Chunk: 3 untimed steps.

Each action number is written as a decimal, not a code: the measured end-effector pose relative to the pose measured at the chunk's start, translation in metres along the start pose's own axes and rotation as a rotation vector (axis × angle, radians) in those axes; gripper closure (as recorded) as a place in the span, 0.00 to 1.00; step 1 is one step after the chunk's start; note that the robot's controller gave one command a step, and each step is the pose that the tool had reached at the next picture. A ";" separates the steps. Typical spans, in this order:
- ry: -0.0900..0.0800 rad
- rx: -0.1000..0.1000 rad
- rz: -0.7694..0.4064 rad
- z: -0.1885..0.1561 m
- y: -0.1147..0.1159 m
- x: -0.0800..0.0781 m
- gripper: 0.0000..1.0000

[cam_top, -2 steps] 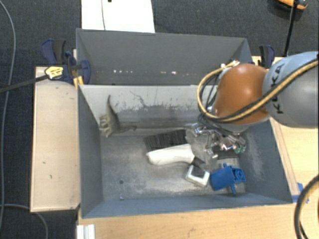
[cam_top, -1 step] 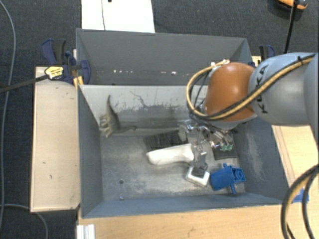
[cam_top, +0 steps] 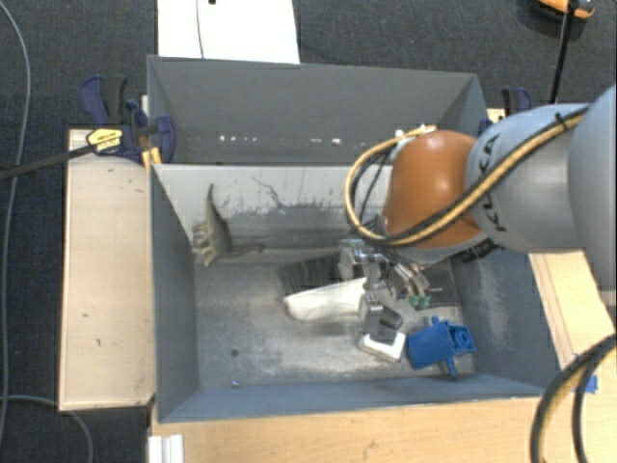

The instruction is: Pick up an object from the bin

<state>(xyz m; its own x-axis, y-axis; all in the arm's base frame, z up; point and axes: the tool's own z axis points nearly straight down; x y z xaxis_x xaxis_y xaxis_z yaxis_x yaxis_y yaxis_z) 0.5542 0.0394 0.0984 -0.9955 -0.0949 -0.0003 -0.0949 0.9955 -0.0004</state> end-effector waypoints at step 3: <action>-0.013 0.000 -0.039 -0.058 0.008 0.018 0.00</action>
Offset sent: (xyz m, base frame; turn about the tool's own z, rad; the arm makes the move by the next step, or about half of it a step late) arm -0.0718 -0.0236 0.1236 -0.0778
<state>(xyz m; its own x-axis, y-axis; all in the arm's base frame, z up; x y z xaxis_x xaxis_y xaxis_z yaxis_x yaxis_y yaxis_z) 0.5358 0.0457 0.1560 -0.9909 -0.1339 -0.0130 -0.1339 0.9910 -0.0008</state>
